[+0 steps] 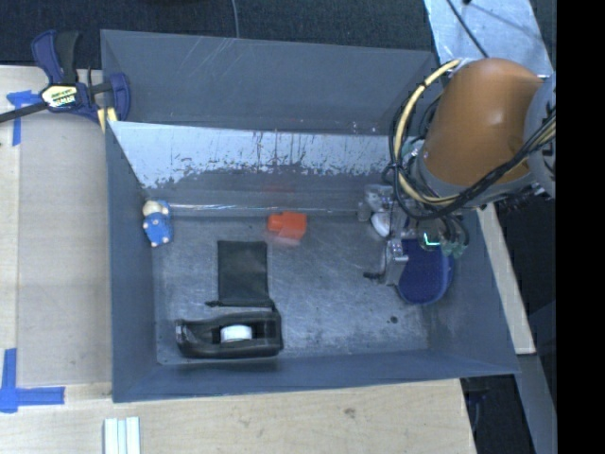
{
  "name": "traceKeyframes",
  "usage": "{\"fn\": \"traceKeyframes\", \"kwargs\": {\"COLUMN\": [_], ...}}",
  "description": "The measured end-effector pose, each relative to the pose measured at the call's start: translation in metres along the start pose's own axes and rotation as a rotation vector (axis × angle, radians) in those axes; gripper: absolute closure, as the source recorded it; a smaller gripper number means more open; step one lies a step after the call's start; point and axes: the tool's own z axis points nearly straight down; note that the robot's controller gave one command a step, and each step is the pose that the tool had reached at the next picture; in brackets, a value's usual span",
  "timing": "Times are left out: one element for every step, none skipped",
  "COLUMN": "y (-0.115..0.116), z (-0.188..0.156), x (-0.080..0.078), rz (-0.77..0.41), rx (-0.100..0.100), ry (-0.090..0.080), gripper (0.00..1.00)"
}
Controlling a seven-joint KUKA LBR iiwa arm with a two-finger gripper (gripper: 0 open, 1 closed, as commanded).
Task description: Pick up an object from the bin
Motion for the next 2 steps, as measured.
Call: {"fn": "traceKeyframes", "kwargs": {"y": [0.055, 0.078], "z": [0.131, 0.095], "x": [-0.047, -0.069], "rz": [0.186, 0.205], "rx": [0.0, -0.002], "ry": [-0.001, -0.012], "gripper": [0.0, 0.0]}}
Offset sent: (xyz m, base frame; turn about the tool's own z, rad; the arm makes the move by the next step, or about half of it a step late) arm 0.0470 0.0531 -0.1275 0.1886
